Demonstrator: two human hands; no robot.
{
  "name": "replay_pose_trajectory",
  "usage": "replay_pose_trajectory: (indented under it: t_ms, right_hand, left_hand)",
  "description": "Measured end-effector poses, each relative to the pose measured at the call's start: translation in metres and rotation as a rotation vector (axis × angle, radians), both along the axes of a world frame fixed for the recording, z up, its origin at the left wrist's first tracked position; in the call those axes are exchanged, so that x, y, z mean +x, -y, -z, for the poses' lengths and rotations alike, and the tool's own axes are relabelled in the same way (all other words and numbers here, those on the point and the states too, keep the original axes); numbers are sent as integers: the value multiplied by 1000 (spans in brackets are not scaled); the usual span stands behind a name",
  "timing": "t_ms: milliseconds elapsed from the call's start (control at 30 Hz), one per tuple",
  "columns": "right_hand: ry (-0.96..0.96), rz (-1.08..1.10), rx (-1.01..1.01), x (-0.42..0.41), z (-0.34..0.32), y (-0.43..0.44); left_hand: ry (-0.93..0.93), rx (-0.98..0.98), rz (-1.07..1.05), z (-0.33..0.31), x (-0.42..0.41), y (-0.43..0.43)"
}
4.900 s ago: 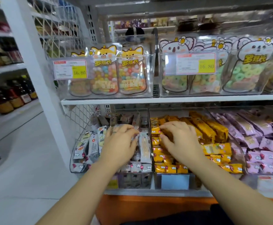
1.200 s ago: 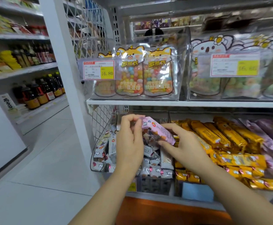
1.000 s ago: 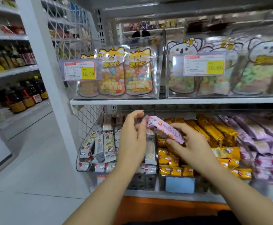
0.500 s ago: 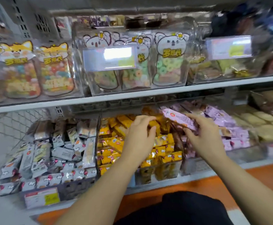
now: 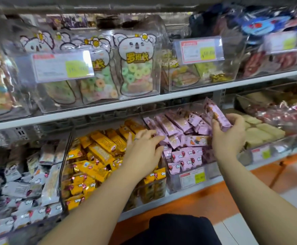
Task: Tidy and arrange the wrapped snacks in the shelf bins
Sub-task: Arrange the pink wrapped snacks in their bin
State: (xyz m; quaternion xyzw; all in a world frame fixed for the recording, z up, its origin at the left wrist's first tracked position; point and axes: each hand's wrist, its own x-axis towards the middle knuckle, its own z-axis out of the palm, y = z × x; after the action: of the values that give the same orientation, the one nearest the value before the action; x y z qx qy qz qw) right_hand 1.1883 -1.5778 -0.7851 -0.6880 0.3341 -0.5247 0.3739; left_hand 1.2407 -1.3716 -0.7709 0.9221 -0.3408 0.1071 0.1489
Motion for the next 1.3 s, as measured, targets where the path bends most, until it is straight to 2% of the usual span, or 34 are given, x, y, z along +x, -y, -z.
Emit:
replay_pose_trajectory:
  t_ms: [67, 167, 333, 433, 633, 967, 1133, 1300]
  right_hand:
    - [-72, 45, 51, 0, 0, 9]
    - [-220, -47, 64, 3, 0, 17]
    - [-395, -196, -107, 7, 0, 19]
    - [-387, -179, -184, 2, 3, 17]
    - [-231, -141, -399, -16, -5, -16]
    - [-79, -538, -539, -3, -23, -151]
    - [-130, -724, -596, 13, -21, -220]
    - [-361, -897, -672, 39, -21, -271]
  left_hand:
    - [-9, 16, -4, 1, -1, 2]
    - [-22, 7, -4, 2, -1, 3]
    - [-27, -4, -1, 4, 0, 2]
    - [-30, -12, 5, 4, -1, 1]
    - [-12, -87, 20, -3, -8, -17]
    - [57, -151, -73, -8, -28, -125]
    - [81, -166, -195, -8, -34, -195]
    - [67, -72, -325, -11, -27, -254]
